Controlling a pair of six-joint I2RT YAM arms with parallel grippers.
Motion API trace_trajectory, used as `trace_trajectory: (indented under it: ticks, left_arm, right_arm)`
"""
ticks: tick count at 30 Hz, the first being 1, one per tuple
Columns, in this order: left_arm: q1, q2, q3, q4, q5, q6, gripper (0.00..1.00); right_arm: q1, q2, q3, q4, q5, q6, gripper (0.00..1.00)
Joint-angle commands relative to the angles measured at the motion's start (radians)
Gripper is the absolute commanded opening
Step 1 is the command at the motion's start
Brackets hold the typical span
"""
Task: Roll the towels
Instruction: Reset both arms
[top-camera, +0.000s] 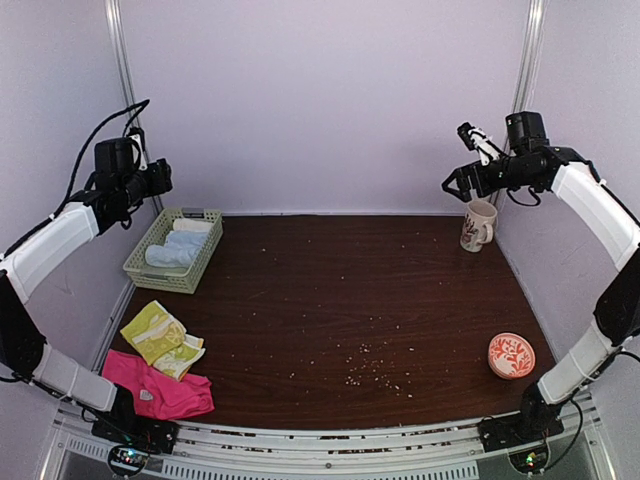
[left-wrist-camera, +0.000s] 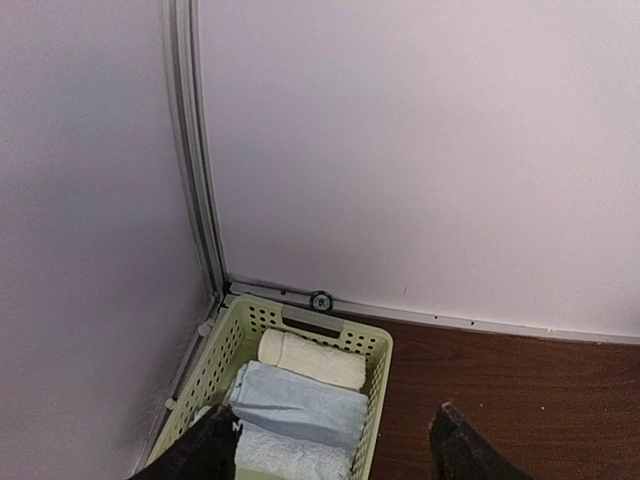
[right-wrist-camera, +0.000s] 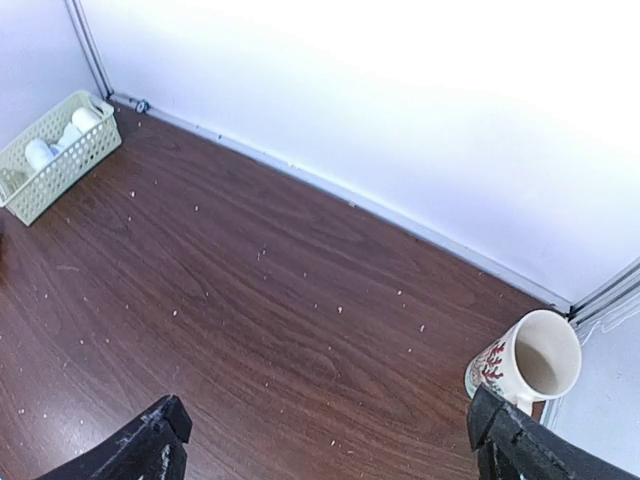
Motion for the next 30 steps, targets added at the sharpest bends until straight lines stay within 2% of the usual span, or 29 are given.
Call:
trace_trajectory:
  ticks: [1,4,8,10,12,18,20,24,30]
  left_arm:
    - [0.001,-0.022,0.001,-0.15,-0.051,0.005,0.67]
    - [0.003,-0.02,-0.038,-0.165,-0.114,-0.08,0.69]
    - [0.003,0.094,0.038,-0.275,-0.123,-0.255,0.69]
    - [0.003,0.144,0.08,-0.306,-0.116,-0.304,0.7]
    - [0.0,0.154,0.076,-0.257,-0.079,-0.301,0.69]
    - [-0.013,0.072,0.104,-0.048,0.209,0.047,0.69]
    - [-0.015,0.025,0.119,-0.017,0.274,0.148,0.69]
    - [-0.022,-0.063,0.139,-0.001,0.45,0.336,0.7]
    - [-0.03,-0.116,0.128,-0.03,0.603,0.388,0.71]
  right_arm:
    - [-0.004,-0.031,-0.06,0.052,0.006,0.058,1.0]
    - [-0.004,-0.049,-0.099,0.053,-0.012,0.042,1.0]
    - [-0.005,-0.038,-0.11,0.029,-0.034,0.031,1.0]
    - [-0.005,-0.04,-0.113,0.028,-0.044,0.029,1.0]
    - [-0.006,-0.054,-0.109,0.046,-0.02,0.041,1.0]
    - [-0.011,-0.087,0.011,0.117,0.151,0.169,1.0]
    - [-0.011,-0.117,-0.006,0.211,0.25,0.242,1.0]
    - [-0.011,-0.18,-0.071,0.35,0.338,0.302,1.0]
    - [-0.011,-0.191,-0.052,0.356,0.352,0.317,1.0]
